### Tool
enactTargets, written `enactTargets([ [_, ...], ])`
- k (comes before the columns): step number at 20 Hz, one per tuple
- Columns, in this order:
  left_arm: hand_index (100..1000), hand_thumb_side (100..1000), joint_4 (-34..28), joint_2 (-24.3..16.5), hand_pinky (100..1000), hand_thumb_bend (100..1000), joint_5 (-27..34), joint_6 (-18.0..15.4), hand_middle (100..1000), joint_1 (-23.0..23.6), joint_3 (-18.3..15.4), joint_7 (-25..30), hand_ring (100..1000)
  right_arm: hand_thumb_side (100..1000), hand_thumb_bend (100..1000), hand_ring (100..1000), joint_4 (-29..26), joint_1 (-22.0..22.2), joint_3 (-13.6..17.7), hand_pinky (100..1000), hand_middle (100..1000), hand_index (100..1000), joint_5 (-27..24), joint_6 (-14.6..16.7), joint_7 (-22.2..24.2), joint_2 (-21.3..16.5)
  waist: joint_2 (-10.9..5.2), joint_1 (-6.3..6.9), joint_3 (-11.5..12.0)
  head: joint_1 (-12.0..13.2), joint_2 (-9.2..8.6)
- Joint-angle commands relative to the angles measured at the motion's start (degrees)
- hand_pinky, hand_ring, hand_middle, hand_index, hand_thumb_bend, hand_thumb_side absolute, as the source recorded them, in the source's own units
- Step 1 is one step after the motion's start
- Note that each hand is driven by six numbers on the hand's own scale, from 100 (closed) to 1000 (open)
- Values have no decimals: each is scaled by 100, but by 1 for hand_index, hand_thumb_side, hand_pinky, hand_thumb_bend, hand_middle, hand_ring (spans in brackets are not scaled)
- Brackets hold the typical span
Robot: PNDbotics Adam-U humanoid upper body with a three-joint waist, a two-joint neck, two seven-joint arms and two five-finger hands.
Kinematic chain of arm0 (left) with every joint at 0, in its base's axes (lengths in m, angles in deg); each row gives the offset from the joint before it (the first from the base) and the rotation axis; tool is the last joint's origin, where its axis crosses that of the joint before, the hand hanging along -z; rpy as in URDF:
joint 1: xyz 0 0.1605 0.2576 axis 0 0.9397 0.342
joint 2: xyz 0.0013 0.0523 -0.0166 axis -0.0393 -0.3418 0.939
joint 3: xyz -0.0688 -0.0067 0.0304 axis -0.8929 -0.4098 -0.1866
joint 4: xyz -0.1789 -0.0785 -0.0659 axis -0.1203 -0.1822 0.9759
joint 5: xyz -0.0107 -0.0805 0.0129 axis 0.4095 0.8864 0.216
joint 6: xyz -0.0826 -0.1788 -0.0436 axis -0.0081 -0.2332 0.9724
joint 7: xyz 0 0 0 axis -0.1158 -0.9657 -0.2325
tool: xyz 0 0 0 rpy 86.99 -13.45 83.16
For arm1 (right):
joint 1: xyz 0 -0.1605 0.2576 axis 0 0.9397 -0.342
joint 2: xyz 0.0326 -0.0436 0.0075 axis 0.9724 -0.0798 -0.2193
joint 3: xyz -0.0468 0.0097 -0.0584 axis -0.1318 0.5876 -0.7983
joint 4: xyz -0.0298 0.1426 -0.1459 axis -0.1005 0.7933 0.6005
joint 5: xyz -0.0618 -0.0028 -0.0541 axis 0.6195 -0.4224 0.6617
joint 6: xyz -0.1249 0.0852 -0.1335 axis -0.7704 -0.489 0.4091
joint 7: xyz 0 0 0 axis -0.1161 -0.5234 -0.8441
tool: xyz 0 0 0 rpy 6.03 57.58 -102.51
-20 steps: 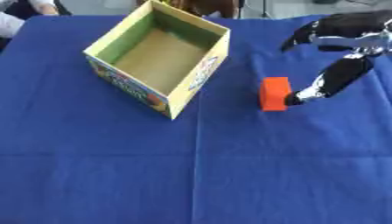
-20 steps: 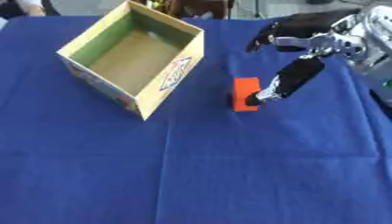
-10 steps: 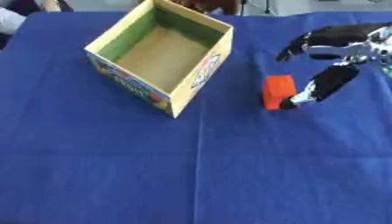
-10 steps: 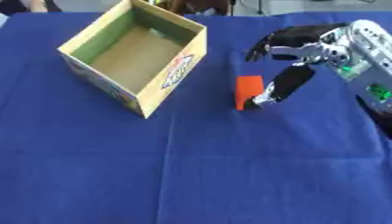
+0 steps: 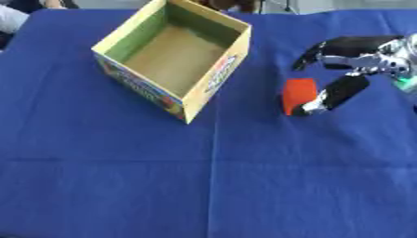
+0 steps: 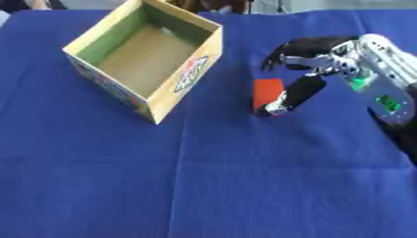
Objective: Pick up objects on the table and place them in the box.
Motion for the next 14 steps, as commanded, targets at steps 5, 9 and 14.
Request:
enactTargets([
  [5,795,962,-102,-55,481,100,1,9,634,-57,-1,18,649,685,531,888,211,-42,29,854,801,908,160,70,-162,-23,-68,3,19,18,-77],
  [9,793,959,-102,-47,479,100,2,22,630,-53,-2,22,647,636,462,883,300,-32,18,851,795,901,188,119,-103,-15,-47,4,20,19,-64],
  [14,792,955,-102,-40,477,100,4,44,627,-61,0,30,646,613,370,853,357,-65,48,828,722,832,183,110,-85,5,-28,5,10,16,-61],
])
